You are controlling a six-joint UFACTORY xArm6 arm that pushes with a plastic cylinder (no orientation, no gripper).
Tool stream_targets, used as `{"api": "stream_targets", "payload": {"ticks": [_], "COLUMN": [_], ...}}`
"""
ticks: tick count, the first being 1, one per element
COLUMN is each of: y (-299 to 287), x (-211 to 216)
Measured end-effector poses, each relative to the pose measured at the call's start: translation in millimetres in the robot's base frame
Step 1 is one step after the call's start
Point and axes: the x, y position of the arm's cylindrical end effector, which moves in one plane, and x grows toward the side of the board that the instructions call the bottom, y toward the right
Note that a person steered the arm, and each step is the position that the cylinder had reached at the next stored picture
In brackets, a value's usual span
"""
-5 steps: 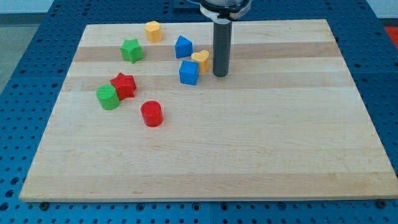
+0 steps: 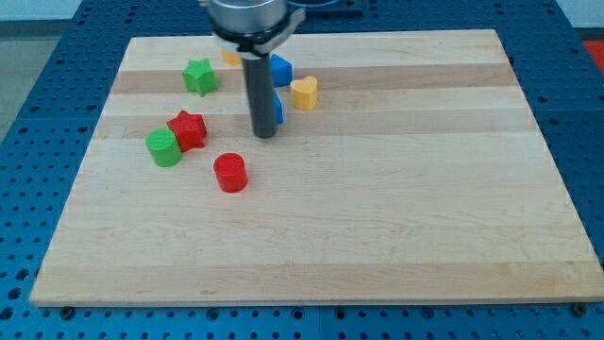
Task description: Move the blue cube below the blue triangle
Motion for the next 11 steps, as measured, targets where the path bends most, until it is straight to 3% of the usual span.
{"api": "stream_targets", "payload": {"ticks": [1, 3, 5, 8, 11], "y": [-28.6, -38.8, 1.8, -6.1, -28.9], "x": [-2.2, -72.9, -75.8, -42.4, -83.1]}}
